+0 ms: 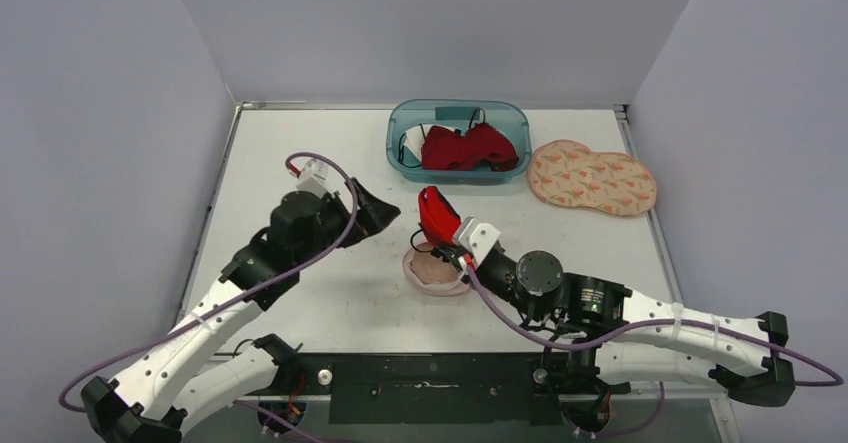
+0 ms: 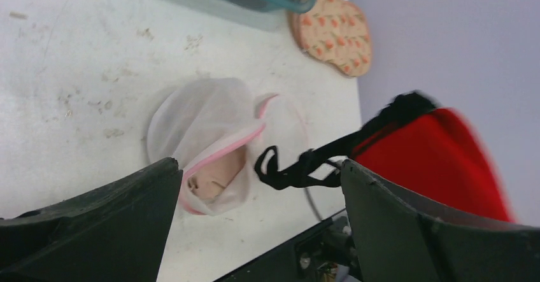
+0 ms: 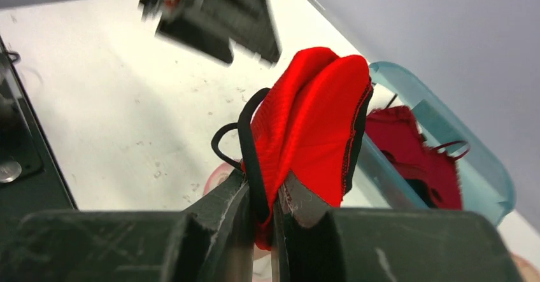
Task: Unzip the laundry bag and remove the bra
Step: Pick up the bra from the laundry bag.
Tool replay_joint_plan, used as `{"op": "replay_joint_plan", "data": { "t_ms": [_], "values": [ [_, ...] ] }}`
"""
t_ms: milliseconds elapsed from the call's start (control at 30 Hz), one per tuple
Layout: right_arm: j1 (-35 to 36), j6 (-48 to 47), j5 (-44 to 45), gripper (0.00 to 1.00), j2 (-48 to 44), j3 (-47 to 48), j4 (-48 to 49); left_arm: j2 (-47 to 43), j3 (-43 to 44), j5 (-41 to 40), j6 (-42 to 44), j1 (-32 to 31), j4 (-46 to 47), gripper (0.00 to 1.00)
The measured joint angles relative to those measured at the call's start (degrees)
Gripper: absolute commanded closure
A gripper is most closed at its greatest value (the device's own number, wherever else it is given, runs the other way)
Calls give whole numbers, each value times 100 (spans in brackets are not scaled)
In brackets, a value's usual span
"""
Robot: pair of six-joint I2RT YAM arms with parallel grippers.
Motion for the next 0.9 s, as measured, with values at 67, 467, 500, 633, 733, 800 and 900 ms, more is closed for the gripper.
{"op": "replay_joint_plan", "data": {
  "t_ms": [67,467,500,633,733,800,900],
  "values": [
    [269,-437,251,95,44,81,-120,39,590,568,179,361,-310,3],
    [1950,-4009,2496,95,122,-621,544,365,1104,3593,160,846,17,4],
    [1976,-4288,2599,95,122,-752,649,365,1003,3709,109,848,111,4],
    [1978,-4953,2774,95,125,-964,855,367,791,4011,-31,848,302,4],
    [2006,-5270,2833,95,129,-986,1001,348,791,4065,-15,846,463,4],
    [2052,-5429,2841,95,151,-997,1121,332,791,4052,22,813,516,4],
    [2118,-5661,2841,95,229,-1088,1349,387,791,4030,122,717,522,4]
  ]
}}
